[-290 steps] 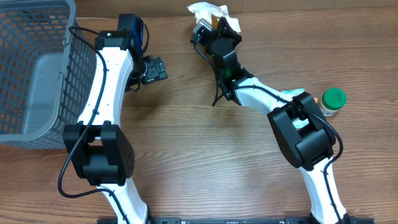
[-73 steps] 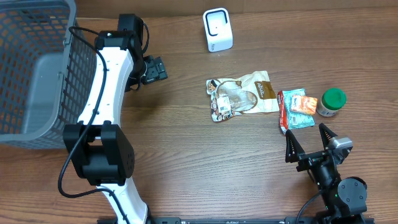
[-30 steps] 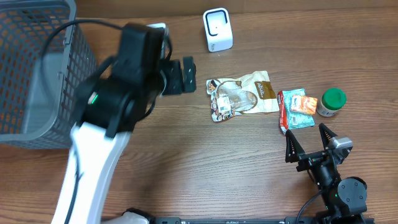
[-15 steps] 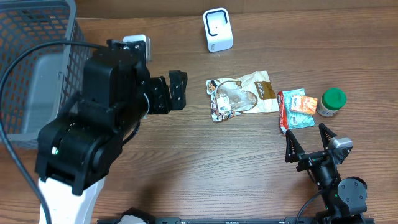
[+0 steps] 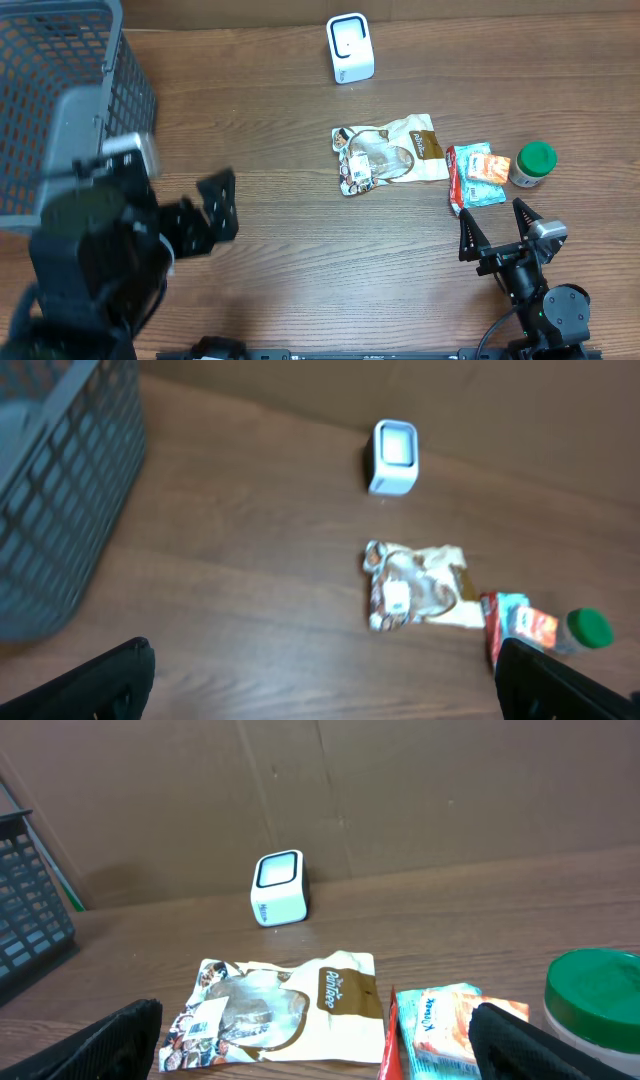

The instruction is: Scan the item barcode

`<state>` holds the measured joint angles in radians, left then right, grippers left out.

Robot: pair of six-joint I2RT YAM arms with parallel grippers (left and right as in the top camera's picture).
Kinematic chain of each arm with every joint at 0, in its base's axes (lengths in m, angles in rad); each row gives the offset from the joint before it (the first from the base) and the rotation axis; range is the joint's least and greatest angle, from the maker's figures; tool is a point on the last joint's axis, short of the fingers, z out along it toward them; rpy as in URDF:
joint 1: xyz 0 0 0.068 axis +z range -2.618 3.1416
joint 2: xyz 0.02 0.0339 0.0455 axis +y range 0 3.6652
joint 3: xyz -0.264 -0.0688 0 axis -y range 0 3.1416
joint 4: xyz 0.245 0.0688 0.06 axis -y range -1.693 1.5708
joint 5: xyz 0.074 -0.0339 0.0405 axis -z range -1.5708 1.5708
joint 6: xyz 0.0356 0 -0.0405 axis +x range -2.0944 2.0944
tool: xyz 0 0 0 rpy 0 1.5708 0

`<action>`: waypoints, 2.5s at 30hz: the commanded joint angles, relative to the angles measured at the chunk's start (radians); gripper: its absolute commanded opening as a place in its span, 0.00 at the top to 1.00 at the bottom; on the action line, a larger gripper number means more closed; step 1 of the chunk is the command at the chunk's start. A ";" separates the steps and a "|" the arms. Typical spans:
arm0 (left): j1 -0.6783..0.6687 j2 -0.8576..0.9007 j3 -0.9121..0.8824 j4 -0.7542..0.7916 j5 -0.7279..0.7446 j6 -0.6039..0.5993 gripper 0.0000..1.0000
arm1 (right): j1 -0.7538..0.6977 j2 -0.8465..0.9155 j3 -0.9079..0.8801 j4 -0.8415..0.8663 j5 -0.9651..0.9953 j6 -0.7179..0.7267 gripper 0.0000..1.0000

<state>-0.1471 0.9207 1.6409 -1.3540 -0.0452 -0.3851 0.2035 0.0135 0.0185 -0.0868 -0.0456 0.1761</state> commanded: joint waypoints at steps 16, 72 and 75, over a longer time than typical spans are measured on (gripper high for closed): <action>0.083 -0.542 -0.742 0.320 0.035 -0.019 0.00 | -0.003 -0.010 -0.011 0.006 0.002 0.003 0.00; 0.180 -0.917 -1.636 1.292 0.222 0.330 0.00 | -0.003 -0.010 -0.011 0.006 0.002 0.003 0.00; 0.180 -0.917 -1.636 1.292 0.222 0.330 0.00 | -0.003 -0.010 -0.011 0.006 0.002 0.003 0.00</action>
<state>0.0269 0.0151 0.0086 -0.0601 0.1654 -0.0891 0.2035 0.0128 0.0181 -0.0864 -0.0452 0.1791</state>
